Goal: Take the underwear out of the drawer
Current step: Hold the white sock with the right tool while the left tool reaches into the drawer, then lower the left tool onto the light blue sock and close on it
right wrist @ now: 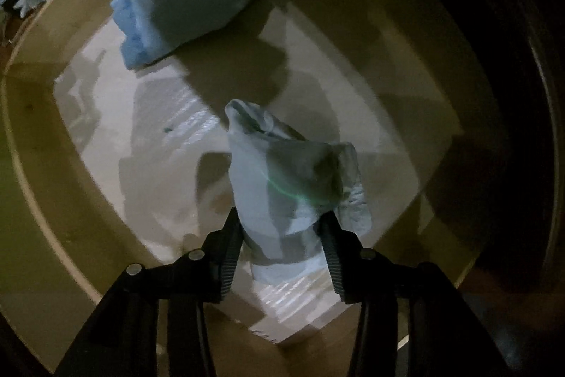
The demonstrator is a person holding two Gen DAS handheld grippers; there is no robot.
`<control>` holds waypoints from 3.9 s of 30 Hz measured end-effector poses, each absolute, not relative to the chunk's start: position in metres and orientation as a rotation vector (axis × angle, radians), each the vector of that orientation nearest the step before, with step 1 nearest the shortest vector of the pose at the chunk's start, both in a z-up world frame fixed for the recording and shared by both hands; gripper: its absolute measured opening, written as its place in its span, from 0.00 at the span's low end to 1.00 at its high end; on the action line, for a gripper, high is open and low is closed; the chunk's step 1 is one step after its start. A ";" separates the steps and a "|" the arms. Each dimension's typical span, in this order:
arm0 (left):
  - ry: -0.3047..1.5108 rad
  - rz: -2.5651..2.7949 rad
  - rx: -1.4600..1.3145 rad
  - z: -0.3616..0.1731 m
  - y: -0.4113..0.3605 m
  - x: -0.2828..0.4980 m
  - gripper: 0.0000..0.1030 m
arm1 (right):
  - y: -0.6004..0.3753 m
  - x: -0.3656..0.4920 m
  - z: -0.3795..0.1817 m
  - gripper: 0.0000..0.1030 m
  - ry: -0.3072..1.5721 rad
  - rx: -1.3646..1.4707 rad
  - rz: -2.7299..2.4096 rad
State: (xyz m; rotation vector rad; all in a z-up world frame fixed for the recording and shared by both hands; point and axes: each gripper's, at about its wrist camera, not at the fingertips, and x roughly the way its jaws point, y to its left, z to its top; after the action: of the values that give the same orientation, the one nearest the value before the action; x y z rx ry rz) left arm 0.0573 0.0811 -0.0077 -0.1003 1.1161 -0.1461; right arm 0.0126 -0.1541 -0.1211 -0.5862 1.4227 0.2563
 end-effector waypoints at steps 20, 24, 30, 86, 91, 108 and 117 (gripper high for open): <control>1.139 -0.148 -0.038 -0.015 0.071 0.057 0.54 | -0.157 0.021 -0.136 0.38 1.378 -0.711 0.202; 1.147 -0.142 -0.037 -0.018 0.069 0.058 0.54 | -0.157 0.017 -0.131 0.33 1.395 -0.692 0.191; 1.161 -0.160 0.019 -0.022 0.060 0.057 0.54 | -0.168 -0.012 -0.118 0.32 1.480 -0.574 0.206; 1.233 -0.565 0.760 -0.118 -0.064 0.066 0.55 | -0.279 -0.065 -0.082 0.32 1.281 0.446 -0.038; 1.293 -0.552 0.803 -0.134 -0.063 0.070 0.55 | -0.278 -0.064 -0.084 0.33 1.287 0.446 -0.032; 1.508 -0.562 0.724 -0.164 -0.062 0.105 0.55 | -0.272 -0.064 -0.084 0.33 1.306 0.416 -0.008; 1.566 -0.511 0.628 -0.161 -0.055 0.104 0.02 | -0.269 -0.065 -0.085 0.34 1.315 0.414 0.001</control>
State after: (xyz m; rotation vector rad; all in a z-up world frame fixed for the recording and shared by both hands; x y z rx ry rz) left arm 0.1044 -0.0548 -0.1612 0.6280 1.5656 -0.5113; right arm -0.0645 -0.2695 -0.0852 0.4140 1.3147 0.0009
